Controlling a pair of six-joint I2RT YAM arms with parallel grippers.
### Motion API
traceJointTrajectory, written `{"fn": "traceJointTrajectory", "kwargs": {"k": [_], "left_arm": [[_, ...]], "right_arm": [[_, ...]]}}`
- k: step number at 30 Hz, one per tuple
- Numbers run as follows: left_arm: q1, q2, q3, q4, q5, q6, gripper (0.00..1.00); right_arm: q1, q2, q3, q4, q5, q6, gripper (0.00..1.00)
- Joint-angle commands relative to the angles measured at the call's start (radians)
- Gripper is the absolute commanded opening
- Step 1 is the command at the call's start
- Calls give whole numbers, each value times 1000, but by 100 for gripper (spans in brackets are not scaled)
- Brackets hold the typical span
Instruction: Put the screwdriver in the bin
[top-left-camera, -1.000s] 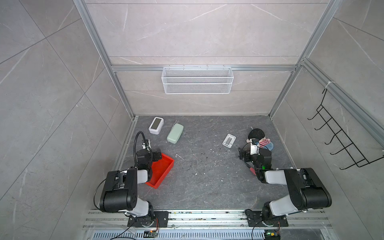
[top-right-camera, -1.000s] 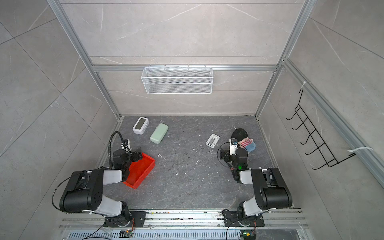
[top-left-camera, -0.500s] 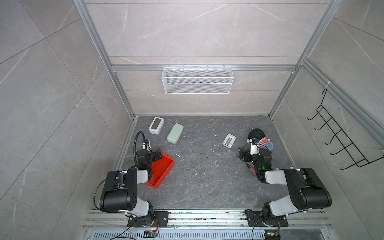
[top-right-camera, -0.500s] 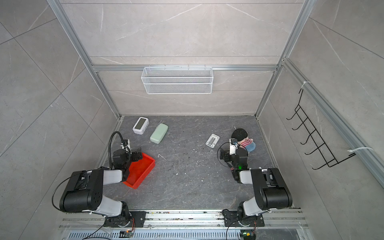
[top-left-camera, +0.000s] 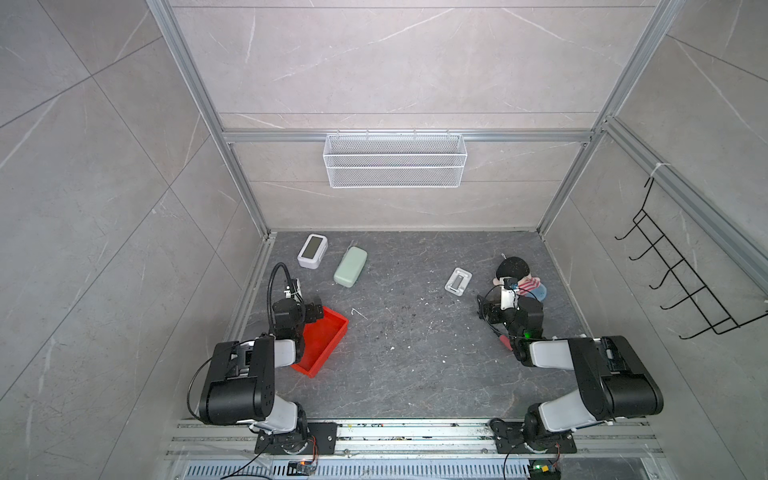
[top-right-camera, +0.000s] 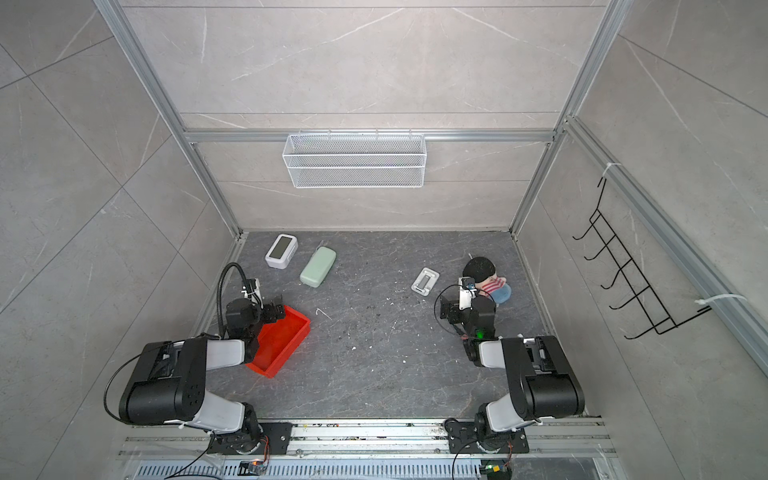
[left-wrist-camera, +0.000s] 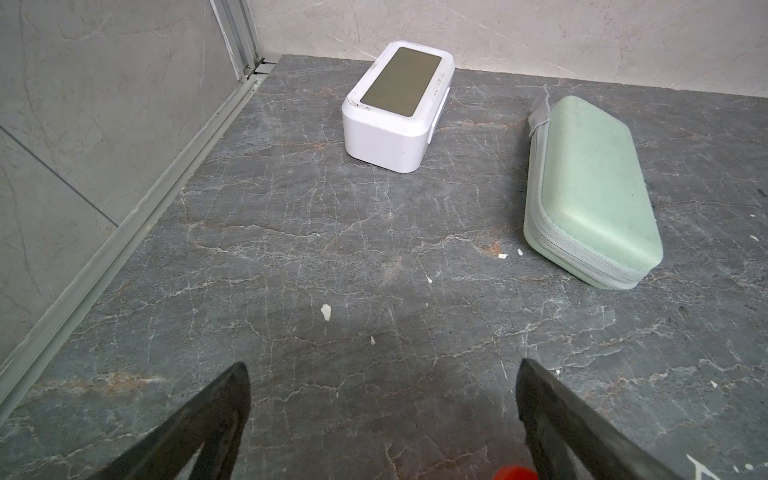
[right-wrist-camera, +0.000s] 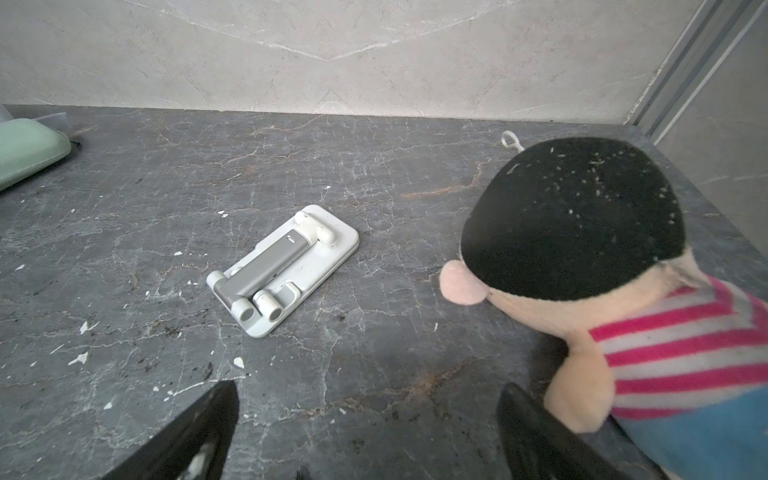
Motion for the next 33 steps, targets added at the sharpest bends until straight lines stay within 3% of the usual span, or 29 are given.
{"fn": "traceJointTrajectory", "kwargs": {"k": [1, 7, 16, 22, 25, 33], "left_arm": [[-2, -12, 0, 18, 0, 5, 100], [-1, -113, 41, -136, 19, 13, 100], [-6, -317, 76, -344, 106, 63, 100], [-34, -420, 134, -495, 259, 81, 100], [-82, -440, 172, -556, 303, 115, 100], [-337, -387, 292, -677, 419, 262, 100]], "right_arm": [[5, -2, 11, -2, 4, 2, 99], [4, -77, 10, -55, -10, -3, 99], [5, -334, 112, -468, -82, -94, 99], [5, -482, 219, -769, -89, -184, 99], [5, -528, 275, -903, -71, -229, 99], [6, -541, 449, -1272, -30, -344, 99]]}}
